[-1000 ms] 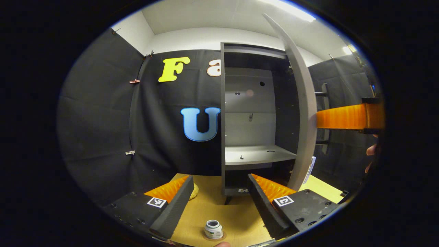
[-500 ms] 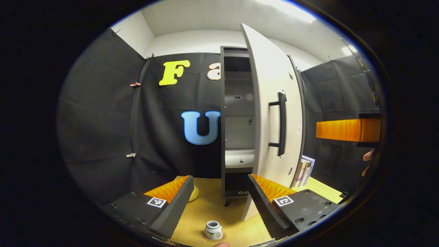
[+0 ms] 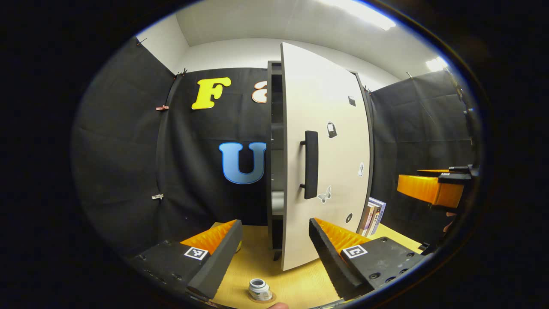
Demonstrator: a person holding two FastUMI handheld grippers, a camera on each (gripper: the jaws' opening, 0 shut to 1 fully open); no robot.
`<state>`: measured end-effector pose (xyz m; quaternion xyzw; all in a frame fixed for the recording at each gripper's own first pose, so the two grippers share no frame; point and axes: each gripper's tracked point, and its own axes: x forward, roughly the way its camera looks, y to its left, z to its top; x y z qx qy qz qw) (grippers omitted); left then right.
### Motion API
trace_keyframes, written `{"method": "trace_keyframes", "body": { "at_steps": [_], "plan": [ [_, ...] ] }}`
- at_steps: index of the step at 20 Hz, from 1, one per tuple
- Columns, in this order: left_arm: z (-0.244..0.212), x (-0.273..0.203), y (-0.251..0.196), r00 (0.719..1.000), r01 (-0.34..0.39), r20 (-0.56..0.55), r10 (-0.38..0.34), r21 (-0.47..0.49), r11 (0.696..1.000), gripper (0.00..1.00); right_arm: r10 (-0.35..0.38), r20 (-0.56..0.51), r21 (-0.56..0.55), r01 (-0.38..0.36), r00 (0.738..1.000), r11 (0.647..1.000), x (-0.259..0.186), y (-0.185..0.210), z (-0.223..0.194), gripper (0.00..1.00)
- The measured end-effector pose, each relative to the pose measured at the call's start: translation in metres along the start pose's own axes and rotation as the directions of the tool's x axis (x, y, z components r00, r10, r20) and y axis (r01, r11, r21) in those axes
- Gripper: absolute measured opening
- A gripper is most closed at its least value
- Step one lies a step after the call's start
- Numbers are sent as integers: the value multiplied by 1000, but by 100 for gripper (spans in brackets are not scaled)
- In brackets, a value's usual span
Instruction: Open the cabinet door with the right hand, grasp the bottle in the cabinet with the left hand and place it on the coaster, then close the cabinet door with the right hand.
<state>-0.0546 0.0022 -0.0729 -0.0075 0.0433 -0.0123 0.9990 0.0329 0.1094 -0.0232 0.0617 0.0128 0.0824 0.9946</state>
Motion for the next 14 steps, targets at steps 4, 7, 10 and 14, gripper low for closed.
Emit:
{"method": "trace_keyframes", "body": {
  "at_steps": [4, 7, 10, 14],
  "plan": [
    [11, 5, -3, 1000, 1, 18, -1, -6, 1000, 98, -56, 0, -24, 56, 998, 998, 2, -17, -3, 97],
    [17, 9, -5, 999, -11, 32, 12, -18, 1000, 98, -91, 1, -30, 91, 996, 995, 4, -37, -8, 97],
    [17, 14, -10, 1000, -22, 22, 22, -11, 1000, 98, -104, -9, -15, 104, 995, 994, 2, -51, -11, 97],
    [16, 19, -15, 1000, -16, 11, 17, -21, 1000, 98, -121, -27, -17, 121, 992, 993, 0, -62, -12, 97]
  ]
}}
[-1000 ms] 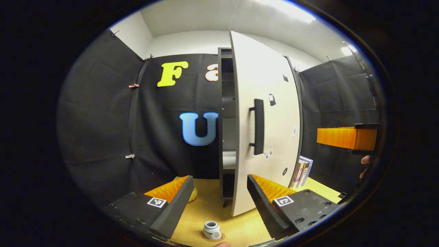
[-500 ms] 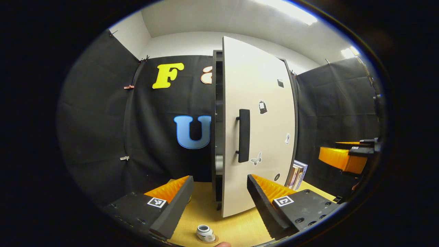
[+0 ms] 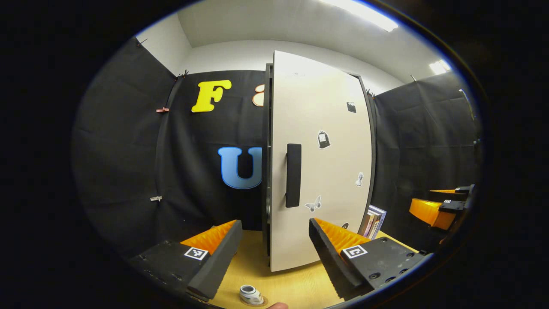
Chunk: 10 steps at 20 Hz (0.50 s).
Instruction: Open the cabinet door with the right hand, grasp the bottle in the cabinet with the left hand and place it on the coaster, then close the cabinet door with the right hand.
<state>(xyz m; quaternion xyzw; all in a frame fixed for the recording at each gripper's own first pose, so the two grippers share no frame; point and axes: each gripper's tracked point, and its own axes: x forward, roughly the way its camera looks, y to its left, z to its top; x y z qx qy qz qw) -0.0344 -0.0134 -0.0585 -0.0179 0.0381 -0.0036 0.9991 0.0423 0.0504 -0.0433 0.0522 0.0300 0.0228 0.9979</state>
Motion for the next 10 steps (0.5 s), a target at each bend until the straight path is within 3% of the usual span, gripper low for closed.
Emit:
{"method": "trace_keyframes", "body": {
  "at_steps": [10],
  "plan": [
    [-3, 15, -6, 999, 40, -8, -40, -4, 999, 98, 5, -9, -20, -5, 1000, 1000, 5, 2, 4, 97]
  ]
}}
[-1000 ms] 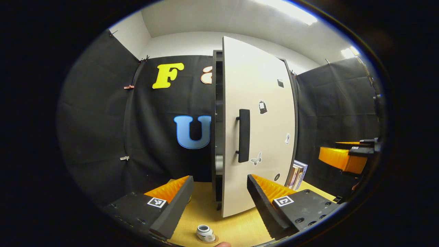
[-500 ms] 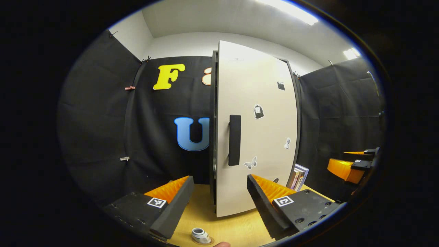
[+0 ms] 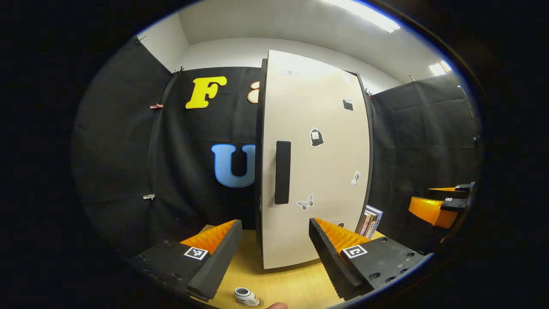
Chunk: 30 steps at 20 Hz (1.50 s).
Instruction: Open the cabinet door with the right hand, grasp the bottle in the cabinet with the left hand and place it on the coaster, then close the cabinet door with the right hand.
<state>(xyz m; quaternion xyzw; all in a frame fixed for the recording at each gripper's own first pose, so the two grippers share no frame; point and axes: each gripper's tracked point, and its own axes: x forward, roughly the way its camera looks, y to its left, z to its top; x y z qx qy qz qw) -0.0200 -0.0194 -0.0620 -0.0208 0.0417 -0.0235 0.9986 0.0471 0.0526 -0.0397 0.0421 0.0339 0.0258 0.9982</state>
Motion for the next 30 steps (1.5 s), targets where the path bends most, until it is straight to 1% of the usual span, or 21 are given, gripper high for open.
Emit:
{"method": "trace_keyframes", "body": {
  "at_steps": [8, 16, 24, 30],
  "plan": [
    [2, -1, -8, 1000, 21, 11, -21, -6, 1000, 98, 5, 12, 5, -5, 1000, 1000, -1, 1, 3, 97],
    [2, -2, -16, 1000, 13, 21, -13, -13, 1000, 98, 20, 23, 31, -21, 1000, 999, -1, 1, 5, 97],
    [2, -1, -27, 1000, 4, 20, -4, 1, 1000, 98, 6, 22, 30, -6, 1000, 1000, 4, -17, 3, 97],
    [1, -4, -32, 1000, -2, 14, 2, -4, 1000, 98, 16, 19, 27, -16, 1000, 999, 3, -20, 3, 97]
  ]
}}
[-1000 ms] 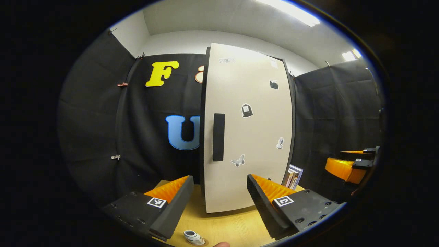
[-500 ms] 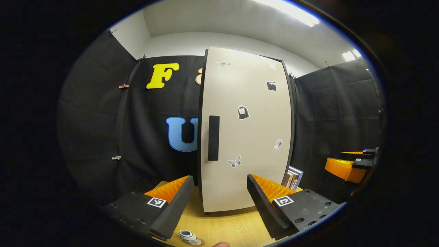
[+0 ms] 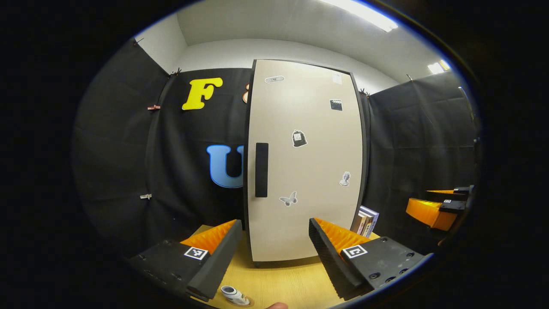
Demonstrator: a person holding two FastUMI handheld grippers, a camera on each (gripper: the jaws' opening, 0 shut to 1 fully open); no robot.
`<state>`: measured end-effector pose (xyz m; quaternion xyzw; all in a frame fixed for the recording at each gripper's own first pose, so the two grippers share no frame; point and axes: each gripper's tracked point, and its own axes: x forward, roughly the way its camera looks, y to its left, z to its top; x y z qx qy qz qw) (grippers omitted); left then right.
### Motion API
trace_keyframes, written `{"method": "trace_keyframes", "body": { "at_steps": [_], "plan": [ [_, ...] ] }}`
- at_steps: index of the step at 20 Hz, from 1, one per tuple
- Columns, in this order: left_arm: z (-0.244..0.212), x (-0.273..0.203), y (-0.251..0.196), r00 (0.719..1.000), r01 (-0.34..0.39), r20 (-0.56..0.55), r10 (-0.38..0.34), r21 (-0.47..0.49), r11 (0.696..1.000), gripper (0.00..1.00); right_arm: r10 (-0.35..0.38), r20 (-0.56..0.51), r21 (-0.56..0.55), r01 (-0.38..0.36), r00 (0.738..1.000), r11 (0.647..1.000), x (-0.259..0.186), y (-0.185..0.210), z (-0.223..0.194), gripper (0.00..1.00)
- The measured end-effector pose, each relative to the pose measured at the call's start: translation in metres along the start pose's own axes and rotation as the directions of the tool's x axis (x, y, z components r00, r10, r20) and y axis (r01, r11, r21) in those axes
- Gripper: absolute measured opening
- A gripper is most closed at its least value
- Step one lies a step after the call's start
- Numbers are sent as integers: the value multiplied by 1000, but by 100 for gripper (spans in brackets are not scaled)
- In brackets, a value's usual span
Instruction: Open the cabinet door with the right hand, grasp the bottle in the cabinet with the left hand and place it on the coaster, then close the cabinet door with the right hand.
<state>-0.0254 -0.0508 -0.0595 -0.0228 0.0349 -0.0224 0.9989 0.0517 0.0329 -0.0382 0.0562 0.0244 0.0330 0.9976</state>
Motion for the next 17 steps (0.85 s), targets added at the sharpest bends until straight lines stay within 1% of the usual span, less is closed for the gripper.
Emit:
{"method": "trace_keyframes", "body": {
  "at_steps": [9, 15, 17],
  "plan": [
    [2, -6, -3, 1000, -4, 6, 3, 23, 1000, 98, 2, 2, 1, -2, 1000, 1000, -3, 0, 2, 97],
    [-1, -6, -1, 1000, 6, -1, -6, 25, 1000, 98, -5, 35, -78, 8, 999, 997, -5, 4, 7, 97],
    [-1, -6, 0, 1000, 9, 0, -9, 27, 1000, 98, -6, 37, -79, 9, 999, 997, -4, 5, 6, 96]
  ]
}}
